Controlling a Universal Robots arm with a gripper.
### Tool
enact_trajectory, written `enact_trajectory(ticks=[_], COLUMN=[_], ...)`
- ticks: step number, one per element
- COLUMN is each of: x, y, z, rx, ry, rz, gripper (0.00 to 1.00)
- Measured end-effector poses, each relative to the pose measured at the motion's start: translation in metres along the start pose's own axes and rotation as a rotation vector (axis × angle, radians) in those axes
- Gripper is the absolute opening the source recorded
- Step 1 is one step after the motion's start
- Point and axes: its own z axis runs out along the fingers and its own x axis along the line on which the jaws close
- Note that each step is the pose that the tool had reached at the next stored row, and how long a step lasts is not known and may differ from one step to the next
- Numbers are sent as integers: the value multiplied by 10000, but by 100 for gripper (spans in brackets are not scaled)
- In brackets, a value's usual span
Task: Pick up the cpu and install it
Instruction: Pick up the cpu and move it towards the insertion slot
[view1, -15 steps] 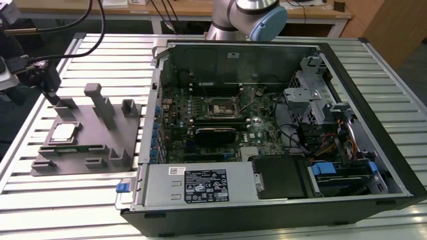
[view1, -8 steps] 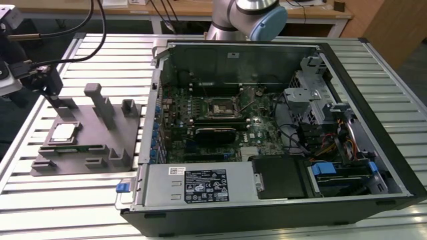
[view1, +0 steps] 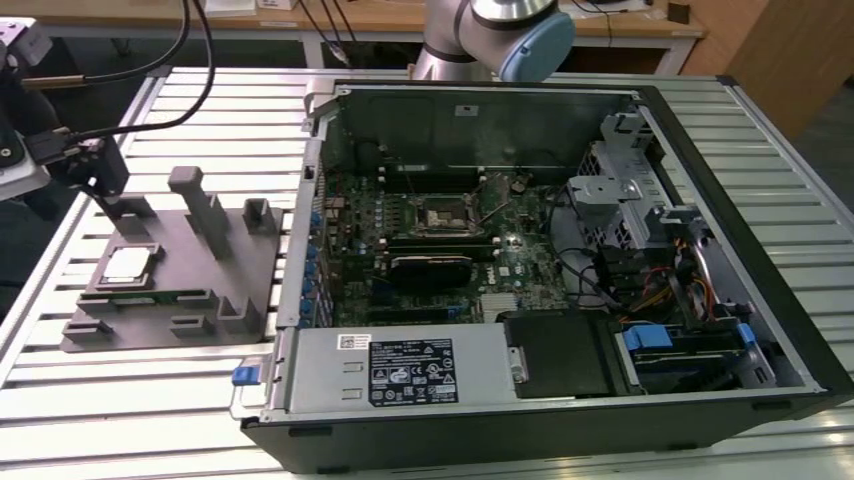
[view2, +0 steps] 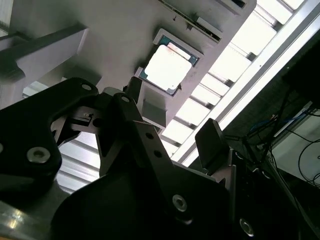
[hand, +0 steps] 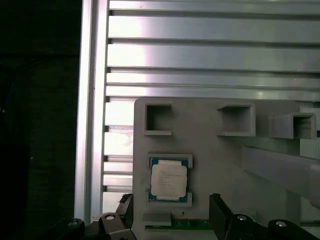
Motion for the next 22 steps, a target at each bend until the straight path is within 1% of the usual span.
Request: enact_trajectory(ticks=[4,12,17,18,22], x=[0,0,0,-1,-1], y=[-4,-25,-28,-29,-31], z=[39,180,244,269,313], rx=[0,0,0,0,0], ry=[1,-1,0,0,0], rz=[0,0,-1,-1,-1], gripper=[71,71,71,71,71])
